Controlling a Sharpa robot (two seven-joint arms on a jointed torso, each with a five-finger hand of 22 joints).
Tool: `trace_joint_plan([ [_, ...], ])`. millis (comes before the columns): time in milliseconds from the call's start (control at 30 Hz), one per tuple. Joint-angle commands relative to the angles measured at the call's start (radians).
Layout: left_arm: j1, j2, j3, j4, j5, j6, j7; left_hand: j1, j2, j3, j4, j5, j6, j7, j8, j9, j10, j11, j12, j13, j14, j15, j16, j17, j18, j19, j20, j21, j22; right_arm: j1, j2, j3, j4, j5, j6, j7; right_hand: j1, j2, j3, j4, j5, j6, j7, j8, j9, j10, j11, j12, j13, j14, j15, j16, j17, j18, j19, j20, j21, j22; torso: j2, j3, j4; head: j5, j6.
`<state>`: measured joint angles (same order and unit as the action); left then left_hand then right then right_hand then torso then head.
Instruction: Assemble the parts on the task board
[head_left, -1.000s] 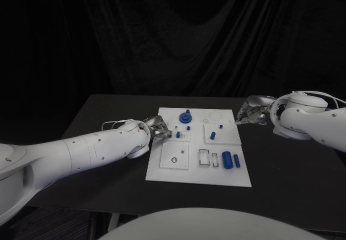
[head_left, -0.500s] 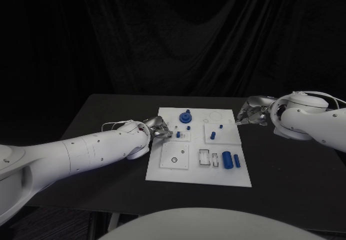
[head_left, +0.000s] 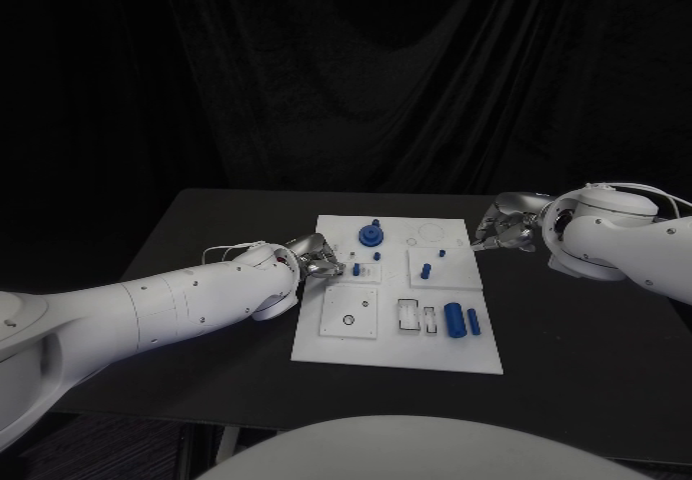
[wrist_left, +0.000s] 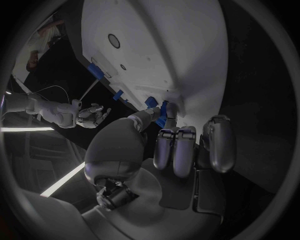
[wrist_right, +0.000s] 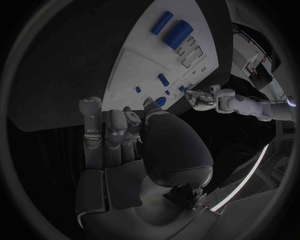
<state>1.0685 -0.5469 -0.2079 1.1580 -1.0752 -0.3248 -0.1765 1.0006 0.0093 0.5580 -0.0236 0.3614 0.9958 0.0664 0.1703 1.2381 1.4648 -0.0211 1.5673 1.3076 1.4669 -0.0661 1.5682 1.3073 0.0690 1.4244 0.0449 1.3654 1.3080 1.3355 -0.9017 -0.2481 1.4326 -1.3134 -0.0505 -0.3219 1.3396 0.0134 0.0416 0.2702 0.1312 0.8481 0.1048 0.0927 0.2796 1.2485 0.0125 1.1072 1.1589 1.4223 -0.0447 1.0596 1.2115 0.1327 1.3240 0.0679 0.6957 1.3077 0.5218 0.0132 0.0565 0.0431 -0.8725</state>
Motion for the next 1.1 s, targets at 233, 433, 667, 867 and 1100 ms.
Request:
trace_joint_plan([
  [233,-0.007,-0.003,-0.003,-0.002,0.003,0.036,-0.008,0.002,0.004,0.005,0.001,0.008,0.028,-0.025,0.006,0.001,0.106,-0.006,0.004,0.263,0.104,-0.008,0.003,0.263,-0.004,-0.002,-0.006,-0.005,0.114,-0.003,-0.004,0.001,0.001,-0.003,0.017,-0.020,0.005,0.003,0.000,-0.006,0.006,0.004,0.002,-0.004,-0.002,-0.009,0.002,-0.009,-0.003,-0.009,0.001,-0.007,-0.002,0.007,-0.006,-0.001,-0.007,0.066,0.000,-0.0010,-0.0019,0.003,0.000],
  [433,-0.007,-0.004,-0.003,-0.004,0.003,0.039,-0.009,0.003,0.004,0.006,0.001,0.008,0.028,-0.025,0.006,0.002,0.106,-0.006,0.004,0.263,0.104,-0.008,0.003,0.263,-0.004,-0.002,-0.006,-0.005,0.114,-0.003,-0.004,0.001,0.000,-0.003,0.021,-0.022,0.005,0.003,0.000,-0.006,0.006,0.004,0.002,-0.004,-0.002,-0.009,0.002,-0.009,-0.003,-0.009,0.001,-0.007,-0.002,0.007,-0.006,-0.001,-0.007,0.066,0.000,-0.0001,-0.0006,0.007,0.000],
  [667,-0.008,-0.001,-0.003,-0.011,0.003,0.044,-0.013,0.002,0.004,0.006,0.001,0.009,0.027,-0.024,0.006,0.003,0.106,-0.006,0.004,0.263,0.104,-0.008,0.003,0.263,-0.004,-0.003,-0.006,-0.007,0.113,-0.004,-0.003,0.001,0.001,-0.003,0.028,-0.025,0.005,0.003,0.000,-0.006,0.006,0.004,0.002,-0.004,-0.002,-0.010,0.002,-0.011,-0.004,-0.010,0.001,-0.010,-0.004,0.008,-0.007,-0.001,-0.011,0.065,0.000,-0.0008,-0.0025,0.012,0.000],
  [867,-0.008,-0.003,-0.003,-0.014,0.003,0.047,-0.015,0.000,0.002,0.005,0.003,0.000,0.024,-0.023,0.005,0.005,0.106,-0.005,0.004,0.263,0.104,-0.007,0.003,0.263,-0.004,-0.004,-0.006,-0.008,0.114,-0.005,-0.004,0.001,0.001,-0.003,0.031,-0.028,0.006,0.003,0.000,-0.007,0.007,0.003,0.001,-0.005,-0.002,-0.013,0.002,-0.016,-0.008,-0.012,0.001,-0.016,-0.008,0.009,-0.009,-0.001,-0.020,0.063,0.000,-0.0005,-0.0021,0.012,0.000],
  [1100,-0.009,-0.006,-0.003,-0.014,0.003,0.050,-0.005,-0.030,0.001,-0.026,0.051,-0.083,0.018,-0.022,-0.003,0.013,0.106,-0.003,0.004,0.263,0.104,-0.005,0.003,0.263,-0.003,-0.006,-0.003,-0.014,0.115,-0.005,-0.002,0.001,-0.002,-0.003,0.034,-0.029,0.008,0.004,0.001,-0.009,0.010,0.003,0.001,-0.005,-0.003,-0.016,0.002,-0.020,-0.011,-0.014,0.001,-0.021,-0.011,0.010,-0.011,0.000,-0.026,0.062,0.000,-0.0010,-0.0024,0.014,0.000],
])
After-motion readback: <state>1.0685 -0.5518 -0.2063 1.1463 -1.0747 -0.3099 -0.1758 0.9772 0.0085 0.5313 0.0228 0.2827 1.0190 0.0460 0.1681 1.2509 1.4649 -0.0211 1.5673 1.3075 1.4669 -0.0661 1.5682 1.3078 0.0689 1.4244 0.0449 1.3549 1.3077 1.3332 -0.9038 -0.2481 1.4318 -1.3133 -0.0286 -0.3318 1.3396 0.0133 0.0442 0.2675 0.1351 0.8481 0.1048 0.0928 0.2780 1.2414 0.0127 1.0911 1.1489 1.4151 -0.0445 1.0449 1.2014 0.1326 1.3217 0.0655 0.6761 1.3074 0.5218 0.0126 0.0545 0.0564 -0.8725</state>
